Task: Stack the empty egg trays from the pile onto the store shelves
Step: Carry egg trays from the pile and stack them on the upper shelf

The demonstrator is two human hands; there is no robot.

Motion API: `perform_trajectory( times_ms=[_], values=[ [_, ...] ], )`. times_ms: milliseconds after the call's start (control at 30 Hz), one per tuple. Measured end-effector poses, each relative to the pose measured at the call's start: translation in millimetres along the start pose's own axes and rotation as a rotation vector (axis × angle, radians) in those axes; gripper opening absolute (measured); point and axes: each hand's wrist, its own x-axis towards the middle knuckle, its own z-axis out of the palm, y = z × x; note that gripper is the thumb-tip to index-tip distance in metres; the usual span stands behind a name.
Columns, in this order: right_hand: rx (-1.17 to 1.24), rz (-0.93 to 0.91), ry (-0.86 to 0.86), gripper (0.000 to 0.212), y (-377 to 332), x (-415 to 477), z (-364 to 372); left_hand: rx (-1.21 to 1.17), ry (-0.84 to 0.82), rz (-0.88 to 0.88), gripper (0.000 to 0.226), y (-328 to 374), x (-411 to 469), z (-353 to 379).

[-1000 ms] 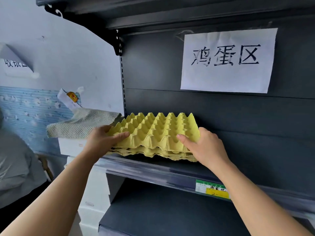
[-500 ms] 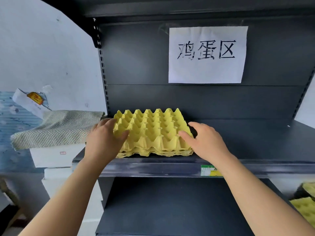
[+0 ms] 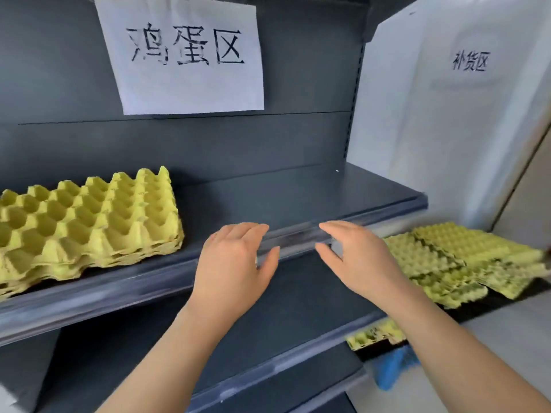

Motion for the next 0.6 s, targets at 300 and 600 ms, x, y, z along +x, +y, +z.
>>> perform_trajectory(
  times_ms=[300, 600],
  values=[
    [-0.089, 0.146, -0.081, 0.038, 193, -52, -53, -0.167, -0.116, 0.112, 0.033, 158, 43, 142],
    [-0.148, 0.326, -0.151, 0.036, 382, -79, -72, -0.218, -0.314, 0.095, 0.026, 278, 80, 298]
  ],
)
